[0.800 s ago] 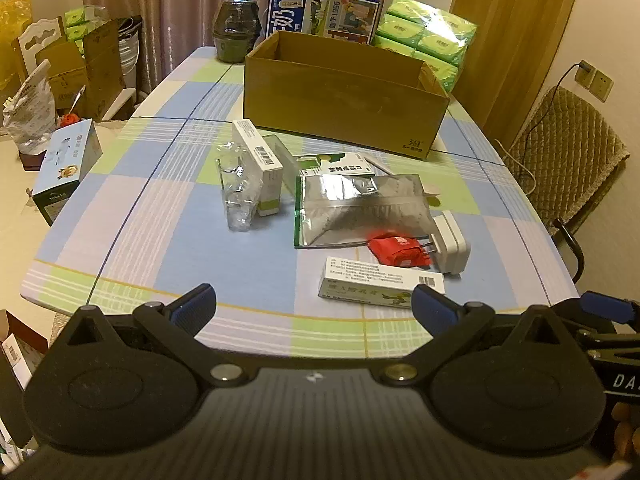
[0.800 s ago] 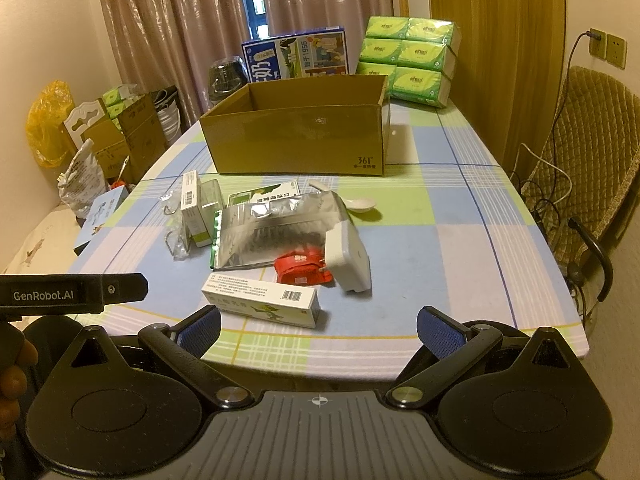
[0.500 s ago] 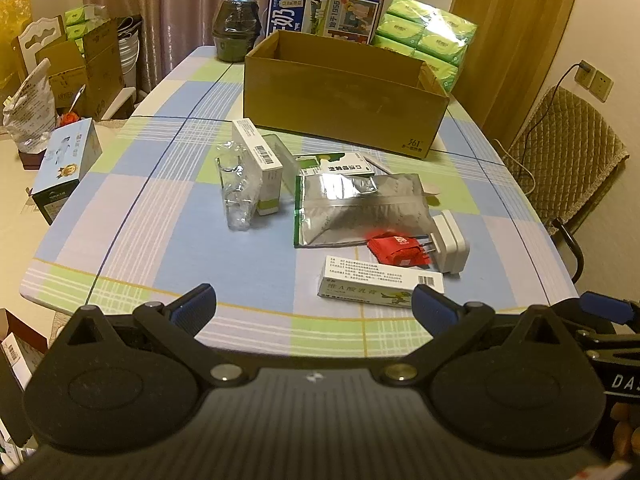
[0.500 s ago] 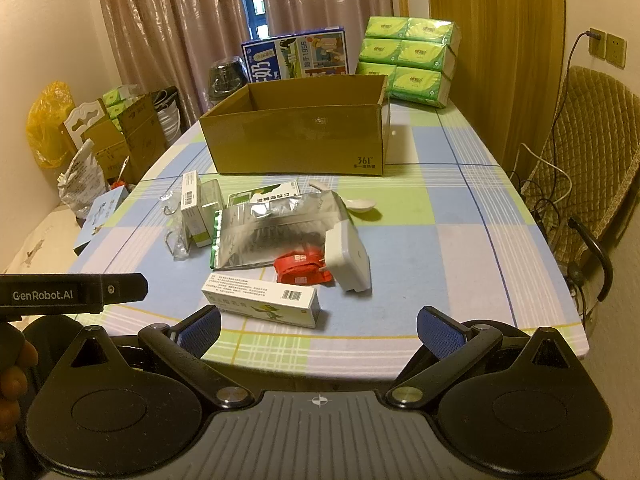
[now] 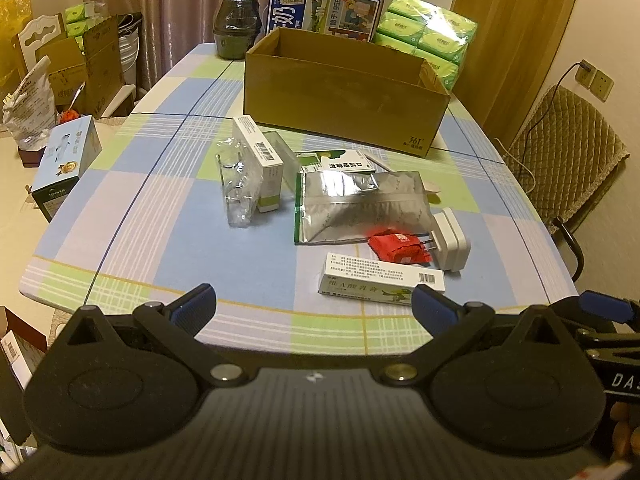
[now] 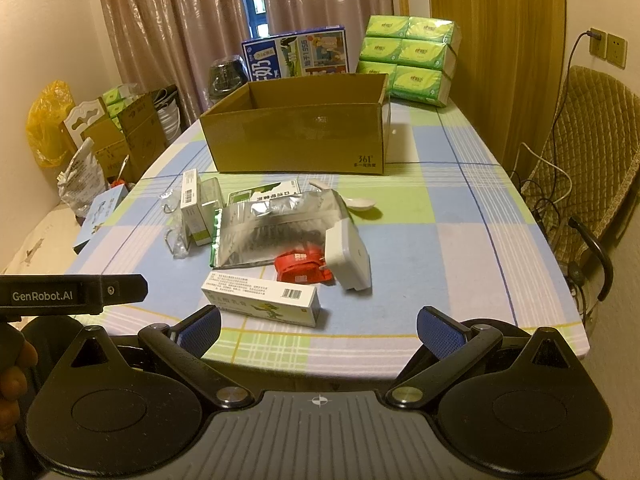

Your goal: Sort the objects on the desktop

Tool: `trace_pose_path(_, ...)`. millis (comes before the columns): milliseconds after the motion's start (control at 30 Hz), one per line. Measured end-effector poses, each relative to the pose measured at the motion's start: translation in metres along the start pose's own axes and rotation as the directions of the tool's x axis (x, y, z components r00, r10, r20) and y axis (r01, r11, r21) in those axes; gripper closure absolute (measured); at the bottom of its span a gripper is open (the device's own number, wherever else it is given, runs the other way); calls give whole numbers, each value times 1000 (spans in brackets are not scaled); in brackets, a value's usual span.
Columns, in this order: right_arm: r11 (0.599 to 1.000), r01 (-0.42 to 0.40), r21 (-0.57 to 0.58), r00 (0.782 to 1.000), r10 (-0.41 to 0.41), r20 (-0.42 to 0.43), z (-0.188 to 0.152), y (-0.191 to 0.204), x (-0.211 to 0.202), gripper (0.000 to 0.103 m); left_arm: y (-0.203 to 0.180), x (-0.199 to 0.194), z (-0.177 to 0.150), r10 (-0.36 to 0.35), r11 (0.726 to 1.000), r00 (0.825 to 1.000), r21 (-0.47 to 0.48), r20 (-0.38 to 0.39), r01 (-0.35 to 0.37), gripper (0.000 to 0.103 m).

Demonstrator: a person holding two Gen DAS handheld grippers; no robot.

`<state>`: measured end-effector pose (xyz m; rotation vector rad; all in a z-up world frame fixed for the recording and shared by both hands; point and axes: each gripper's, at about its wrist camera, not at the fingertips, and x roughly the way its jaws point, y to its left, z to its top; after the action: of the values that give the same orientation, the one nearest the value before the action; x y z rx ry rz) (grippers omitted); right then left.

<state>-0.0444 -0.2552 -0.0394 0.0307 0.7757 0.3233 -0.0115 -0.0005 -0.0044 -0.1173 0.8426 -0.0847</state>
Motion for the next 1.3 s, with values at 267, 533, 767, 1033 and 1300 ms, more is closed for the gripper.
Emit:
trace_pose_path(267,1000,-2,2,1000,2,-5,-1,-1,2,2,0,0,-1,-2,1000,1000,0,-1,2,1)
trace_pose_path(533,1000,-3,1,1000,3,-7,-1,-2,2,2,-3,0,0,-7,1000,1000,8,-5,7,1)
trace_pose_path(767,1000,-2,5,1000,3,-11,-4,-5,3,2,-4,0,1,-13,1000,1000,14,-10,13,1)
trace_pose_path(1033,1000,-24,-6,1000,24,-6,0,-12,2,2,-6,3,3,-33,999,999,39,-29,34,1)
trace_pose_path(1300,994,-93,-56,995,94,16,16,-32,3,2,-12,10,17,-53,988,998,146,-31,57,1)
